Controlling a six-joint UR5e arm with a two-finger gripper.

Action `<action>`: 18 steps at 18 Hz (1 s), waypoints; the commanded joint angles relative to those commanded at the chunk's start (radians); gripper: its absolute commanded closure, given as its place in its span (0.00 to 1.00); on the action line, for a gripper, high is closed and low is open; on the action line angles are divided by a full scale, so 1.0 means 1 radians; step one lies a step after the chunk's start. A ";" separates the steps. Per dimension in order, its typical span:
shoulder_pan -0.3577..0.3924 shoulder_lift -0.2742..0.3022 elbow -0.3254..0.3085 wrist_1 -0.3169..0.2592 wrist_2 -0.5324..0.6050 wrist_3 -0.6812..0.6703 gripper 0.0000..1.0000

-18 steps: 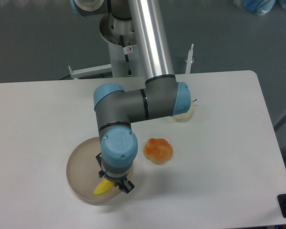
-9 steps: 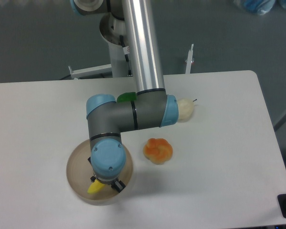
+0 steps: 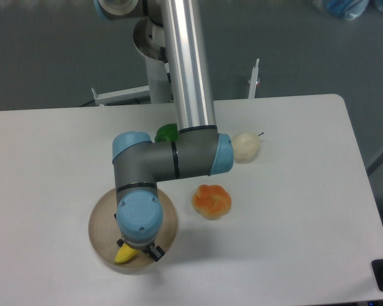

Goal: Place bananas on a plate
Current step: 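Lower the banana onto the plate and open the gripper, then lift the open gripper away from the plate toward the orange bun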

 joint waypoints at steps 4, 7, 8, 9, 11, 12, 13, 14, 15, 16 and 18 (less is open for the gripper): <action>0.049 0.055 0.003 0.006 0.006 0.015 0.00; 0.123 0.075 0.015 0.003 0.061 0.050 0.00; 0.149 0.078 0.014 0.002 0.078 0.090 0.00; 0.181 0.077 0.015 0.001 0.081 0.118 0.00; 0.248 0.074 0.017 0.005 0.081 0.193 0.00; 0.276 0.074 0.017 0.003 0.081 0.234 0.00; 0.299 0.074 0.017 0.003 0.081 0.274 0.00; 0.319 0.074 0.017 0.005 0.081 0.310 0.00; 0.337 0.074 0.018 0.006 0.081 0.343 0.00; 0.354 0.074 0.018 0.006 0.081 0.374 0.00; 0.383 0.071 0.018 0.008 0.081 0.420 0.00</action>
